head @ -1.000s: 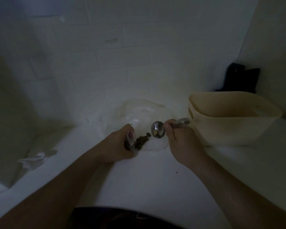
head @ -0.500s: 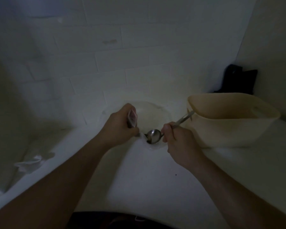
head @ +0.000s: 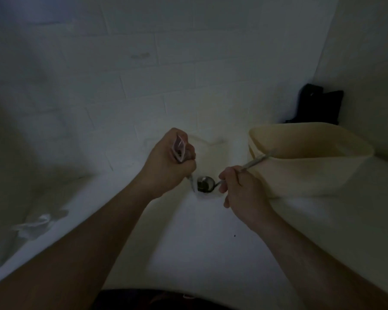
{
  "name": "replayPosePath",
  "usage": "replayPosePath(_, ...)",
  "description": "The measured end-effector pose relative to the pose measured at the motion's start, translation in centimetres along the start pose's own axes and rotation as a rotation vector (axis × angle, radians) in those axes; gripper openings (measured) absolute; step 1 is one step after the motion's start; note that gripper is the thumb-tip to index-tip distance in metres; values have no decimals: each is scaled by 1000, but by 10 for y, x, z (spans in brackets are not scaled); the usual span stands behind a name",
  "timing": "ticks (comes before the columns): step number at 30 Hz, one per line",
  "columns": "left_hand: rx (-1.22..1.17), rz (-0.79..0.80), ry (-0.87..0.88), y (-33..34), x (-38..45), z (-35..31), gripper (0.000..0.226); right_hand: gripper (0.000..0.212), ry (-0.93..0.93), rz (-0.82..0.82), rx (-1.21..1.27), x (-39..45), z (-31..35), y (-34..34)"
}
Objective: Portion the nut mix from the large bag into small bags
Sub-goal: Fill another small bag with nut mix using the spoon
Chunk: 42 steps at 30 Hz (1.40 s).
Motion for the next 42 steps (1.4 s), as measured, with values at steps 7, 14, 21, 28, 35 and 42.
replayPosePath(7, -67, 124, -131, -4, -3, 5, 34, 38, 9, -43, 46, -4, -1, 5)
replayPosePath(14, 91, 59, -462, -15, -5, 41, 23, 38, -25, -21, 7, -5, 1, 3)
replayPosePath(21, 439, 339, -413, -7, -14, 49, 39, 37, -114, 40, -124, -8, 5, 6)
replayPosePath(28, 507, 259, -378, 6, -14, 47, 31, 35, -133, 45, -141, -10, 4, 7)
replayPosePath(35, 144, 288, -375, 13, -7, 28, 21, 38, -20, -26, 9, -8, -1, 6)
replayPosePath(42, 353, 134, -432, -5, -12, 42, 27, 37, 20, -109, 124, -2, 14, -14)
Point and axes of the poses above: each hand's wrist, its own x-axis towards the middle knuckle, its own y-axis out of the palm, z = x × y, the point moved 1 cm from there along x, towards the middle knuckle, and after that the axes turned 15 degrees about x, right-handed, at the moved point
